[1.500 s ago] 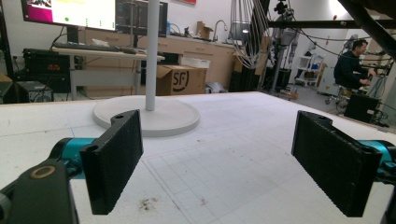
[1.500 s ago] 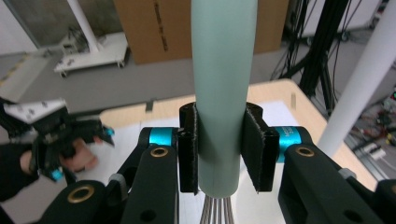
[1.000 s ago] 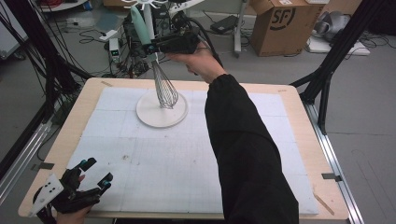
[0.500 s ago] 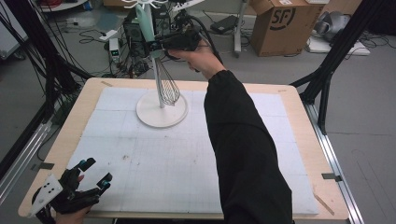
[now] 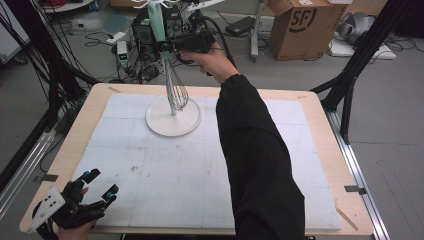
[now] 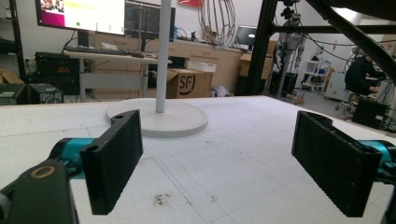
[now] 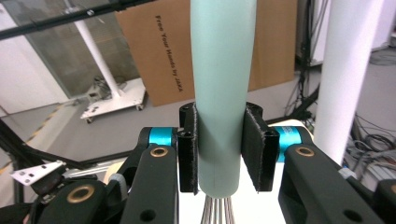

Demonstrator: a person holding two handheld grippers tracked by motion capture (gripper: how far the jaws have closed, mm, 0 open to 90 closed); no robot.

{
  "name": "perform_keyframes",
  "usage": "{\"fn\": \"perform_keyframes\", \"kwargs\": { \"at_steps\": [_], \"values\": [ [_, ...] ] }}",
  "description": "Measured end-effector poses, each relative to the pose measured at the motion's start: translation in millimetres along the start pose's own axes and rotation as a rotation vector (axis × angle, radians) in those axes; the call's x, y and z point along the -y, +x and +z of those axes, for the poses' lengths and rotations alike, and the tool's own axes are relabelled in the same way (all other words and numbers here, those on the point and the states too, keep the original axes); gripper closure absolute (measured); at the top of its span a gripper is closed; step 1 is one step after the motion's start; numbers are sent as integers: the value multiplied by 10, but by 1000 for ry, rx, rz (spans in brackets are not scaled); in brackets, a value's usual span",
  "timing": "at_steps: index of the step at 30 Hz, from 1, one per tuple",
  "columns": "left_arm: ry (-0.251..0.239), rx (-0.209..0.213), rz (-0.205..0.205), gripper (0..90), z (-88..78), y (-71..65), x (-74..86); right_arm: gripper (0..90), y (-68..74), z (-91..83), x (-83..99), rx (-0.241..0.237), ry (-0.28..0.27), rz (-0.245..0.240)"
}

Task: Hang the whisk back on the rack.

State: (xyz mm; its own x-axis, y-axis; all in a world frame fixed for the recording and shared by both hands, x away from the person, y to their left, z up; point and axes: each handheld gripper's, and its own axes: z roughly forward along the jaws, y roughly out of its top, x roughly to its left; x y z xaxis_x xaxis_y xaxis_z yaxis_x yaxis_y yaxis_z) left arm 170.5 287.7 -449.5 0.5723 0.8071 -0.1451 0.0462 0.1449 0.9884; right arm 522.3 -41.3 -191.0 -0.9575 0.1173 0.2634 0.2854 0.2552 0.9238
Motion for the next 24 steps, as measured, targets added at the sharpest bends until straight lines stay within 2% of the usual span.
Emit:
{"fn": "perform_keyframes", "kwargs": {
  "at_steps": [3,5,17,20,22,24],
  "values": [
    [-1,-3,0,170,-6,4,-1,694,-9,28,-21,-31,-13,-5],
    [-4,-4,-3,170,-6,5,0,694,-19,39,-25,-36,-14,1],
    [-6,-11,-5,169,-23,17,-1,693,-125,46,14,7,-19,17],
    [-5,-10,-3,169,-22,15,-1,690,-110,52,19,28,-22,0],
    [-5,-10,-3,168,-20,13,0,662,-96,69,36,41,-25,-13],
    [-4,-8,-3,169,-20,10,0,512,-80,84,49,56,-31,-8]
  ]
}}
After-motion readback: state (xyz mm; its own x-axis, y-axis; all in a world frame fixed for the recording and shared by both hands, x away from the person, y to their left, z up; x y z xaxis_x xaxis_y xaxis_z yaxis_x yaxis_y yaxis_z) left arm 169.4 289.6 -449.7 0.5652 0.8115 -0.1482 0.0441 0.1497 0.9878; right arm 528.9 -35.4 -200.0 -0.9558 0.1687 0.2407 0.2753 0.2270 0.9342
